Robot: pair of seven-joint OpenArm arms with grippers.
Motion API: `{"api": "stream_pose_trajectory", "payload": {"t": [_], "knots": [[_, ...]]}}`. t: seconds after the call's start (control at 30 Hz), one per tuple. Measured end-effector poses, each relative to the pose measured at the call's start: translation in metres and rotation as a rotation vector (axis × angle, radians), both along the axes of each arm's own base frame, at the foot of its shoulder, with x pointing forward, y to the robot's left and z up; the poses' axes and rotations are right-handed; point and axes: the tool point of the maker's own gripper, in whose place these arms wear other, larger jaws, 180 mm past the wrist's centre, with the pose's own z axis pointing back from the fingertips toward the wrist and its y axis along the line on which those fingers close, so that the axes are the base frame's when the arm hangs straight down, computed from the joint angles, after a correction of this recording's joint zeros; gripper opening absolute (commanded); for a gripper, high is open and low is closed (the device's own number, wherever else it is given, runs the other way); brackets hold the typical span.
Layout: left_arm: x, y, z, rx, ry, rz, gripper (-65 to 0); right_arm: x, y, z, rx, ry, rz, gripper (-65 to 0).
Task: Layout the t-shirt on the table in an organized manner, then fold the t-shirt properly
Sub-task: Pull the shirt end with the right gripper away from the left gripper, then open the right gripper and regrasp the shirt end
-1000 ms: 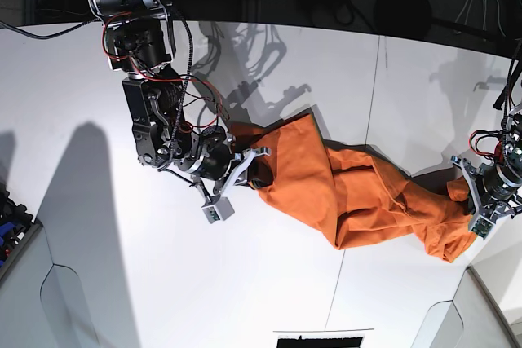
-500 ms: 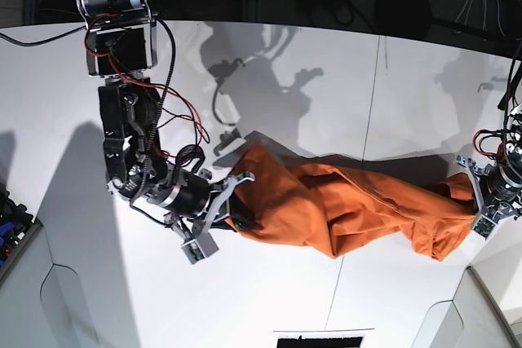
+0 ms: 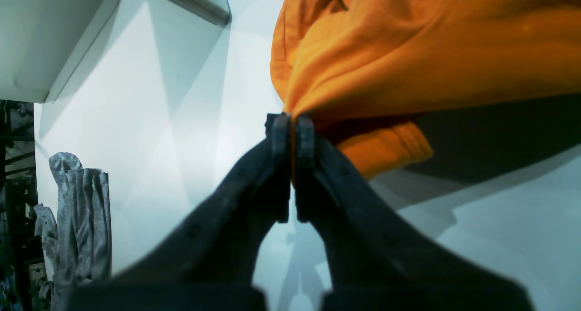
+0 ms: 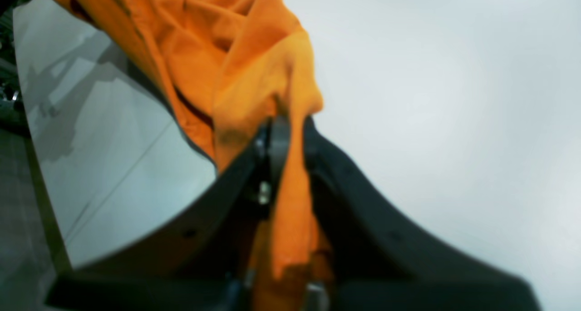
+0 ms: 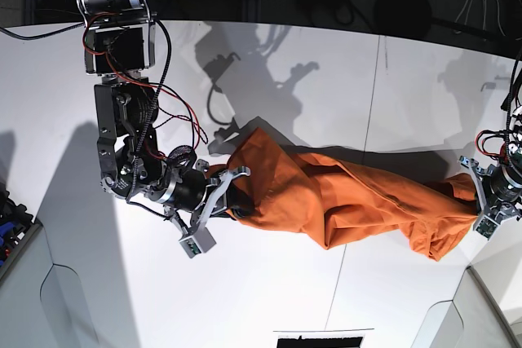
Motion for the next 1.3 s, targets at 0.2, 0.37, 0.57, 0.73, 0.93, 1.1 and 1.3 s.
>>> {"api": "stream_pose_trajectory", "payload": {"t": [0.2,0.37,0.57,0.73,0.93,1.1,1.3], "knots": [[0.000,0.000,0.000,0.000,0.000,0.000,-61.9,0.002,0.000,0.002,0.006,-0.016,-0.009,-30.5],[0.000,0.000,0.000,-0.001,0.000,0.000,-61.9,0.013,-0.006,0.006,-0.028,-0.088,-0.045,-30.5],[0.000,-0.001,-0.001,-0.006,0.000,0.000,-61.9,0.016,-0.014,-0.007,-0.096,-0.085,-0.067,-30.5],[0.000,-0.004,-0.002,-0.033,0.002,0.001,-61.9,0.008,-0.014,-0.035,-0.112,-0.001,-0.063,-30.5],[0.000,-0.004,-0.002,-0.033,0.001,0.001,-61.9,-0.007,-0.013,-0.055,-0.087,0.036,-0.076,-30.7],[0.000,-0.004,-0.002,-0.033,0.002,0.001,-61.9,-0.026,-0.013,-0.074,-0.084,0.083,-0.076,-30.8],[0.000,-0.007,-0.004,-0.041,0.002,0.000,-61.9,-0.023,-0.011,-0.070,-0.059,0.074,-0.082,-40.6]]}}
